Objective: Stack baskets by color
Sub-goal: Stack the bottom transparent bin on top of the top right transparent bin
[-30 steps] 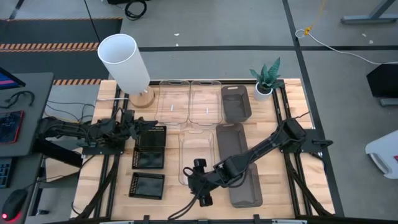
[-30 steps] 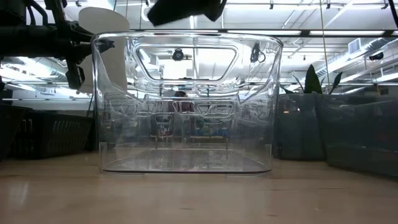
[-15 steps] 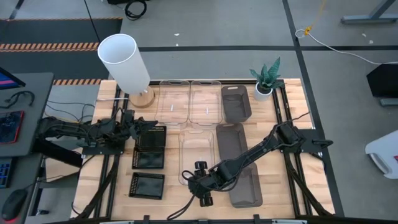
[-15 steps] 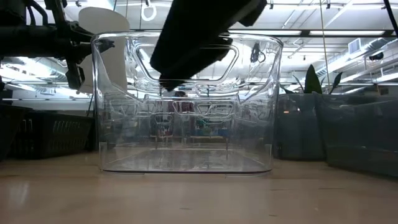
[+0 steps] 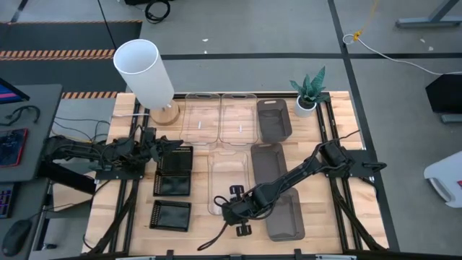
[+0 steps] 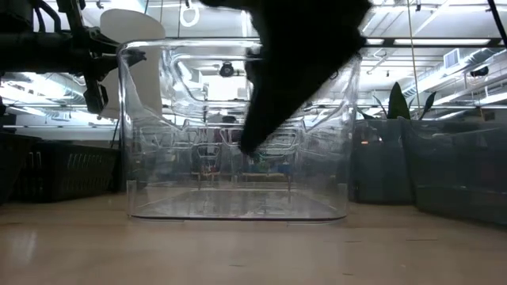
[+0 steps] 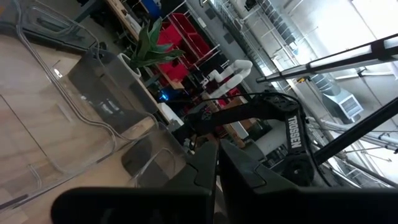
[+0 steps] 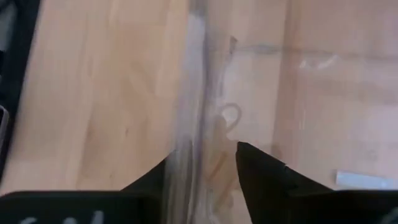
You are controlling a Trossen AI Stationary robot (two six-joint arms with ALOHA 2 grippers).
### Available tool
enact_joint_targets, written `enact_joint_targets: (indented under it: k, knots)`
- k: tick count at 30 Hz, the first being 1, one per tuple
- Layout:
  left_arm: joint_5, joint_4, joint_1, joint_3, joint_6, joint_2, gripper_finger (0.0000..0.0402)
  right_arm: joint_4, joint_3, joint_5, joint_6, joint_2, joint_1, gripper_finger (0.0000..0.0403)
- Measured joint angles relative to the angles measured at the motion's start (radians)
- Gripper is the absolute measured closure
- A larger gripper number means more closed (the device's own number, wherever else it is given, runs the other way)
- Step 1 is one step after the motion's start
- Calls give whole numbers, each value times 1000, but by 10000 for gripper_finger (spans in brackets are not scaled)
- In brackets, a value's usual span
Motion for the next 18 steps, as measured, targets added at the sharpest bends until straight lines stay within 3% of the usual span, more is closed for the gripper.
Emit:
enact_joint_targets:
  k: [10,18]
  knots:
    - [0,0,0,0,0,0,373,-3,-5,-56,-4,-1,2,375]
    - [0,0,0,0,0,0,380,-19,6,-78,-5,-1,2,377]
